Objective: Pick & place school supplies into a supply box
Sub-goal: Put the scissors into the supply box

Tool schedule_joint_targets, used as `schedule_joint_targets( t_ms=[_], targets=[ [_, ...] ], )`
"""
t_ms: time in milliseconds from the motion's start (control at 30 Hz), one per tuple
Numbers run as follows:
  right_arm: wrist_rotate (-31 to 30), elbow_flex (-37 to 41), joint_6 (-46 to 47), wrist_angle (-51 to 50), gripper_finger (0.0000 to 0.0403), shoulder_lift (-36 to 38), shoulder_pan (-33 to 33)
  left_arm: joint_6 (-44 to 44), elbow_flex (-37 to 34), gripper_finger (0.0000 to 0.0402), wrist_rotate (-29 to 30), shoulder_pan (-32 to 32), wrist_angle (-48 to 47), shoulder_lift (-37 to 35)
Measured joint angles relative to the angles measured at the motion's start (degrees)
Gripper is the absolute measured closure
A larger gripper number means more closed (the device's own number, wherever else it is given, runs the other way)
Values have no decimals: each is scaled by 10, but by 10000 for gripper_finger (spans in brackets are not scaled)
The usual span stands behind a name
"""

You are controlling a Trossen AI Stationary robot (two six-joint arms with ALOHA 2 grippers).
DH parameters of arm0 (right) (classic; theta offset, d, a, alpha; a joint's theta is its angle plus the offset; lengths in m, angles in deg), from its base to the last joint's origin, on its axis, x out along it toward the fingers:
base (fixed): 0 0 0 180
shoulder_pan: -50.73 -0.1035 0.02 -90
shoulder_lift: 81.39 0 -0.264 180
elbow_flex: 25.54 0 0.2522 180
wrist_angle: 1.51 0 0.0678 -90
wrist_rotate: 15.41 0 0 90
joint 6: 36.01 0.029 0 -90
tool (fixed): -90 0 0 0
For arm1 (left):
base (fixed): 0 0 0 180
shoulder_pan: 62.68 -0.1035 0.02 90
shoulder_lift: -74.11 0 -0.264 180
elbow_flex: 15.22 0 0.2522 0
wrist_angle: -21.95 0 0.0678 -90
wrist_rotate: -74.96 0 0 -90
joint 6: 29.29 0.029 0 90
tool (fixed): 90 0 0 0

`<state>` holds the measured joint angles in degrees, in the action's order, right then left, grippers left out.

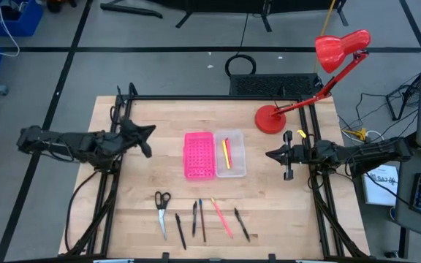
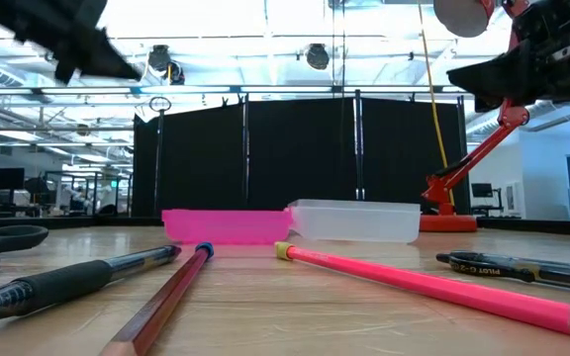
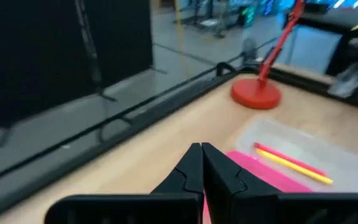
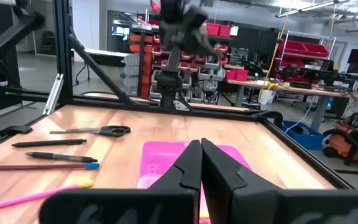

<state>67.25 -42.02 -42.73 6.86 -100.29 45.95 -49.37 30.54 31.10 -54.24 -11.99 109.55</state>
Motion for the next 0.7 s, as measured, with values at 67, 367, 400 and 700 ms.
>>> schedule_joint_targets(
  t_ms=[67,367,400,700],
  targets=[
    [0,0,0,0,403,0,0,-3,69,397,8,3,-53,65],
    [0,0,0,-1,403,0,0,-227,302,396,-47,8,-398,290],
    [0,0,0,-1,403,0,0,-258,315,397,-61,12,-428,306],
    [46,0,-58,50,403,0,0,-542,328,399,-139,136,-570,364]
  ],
)
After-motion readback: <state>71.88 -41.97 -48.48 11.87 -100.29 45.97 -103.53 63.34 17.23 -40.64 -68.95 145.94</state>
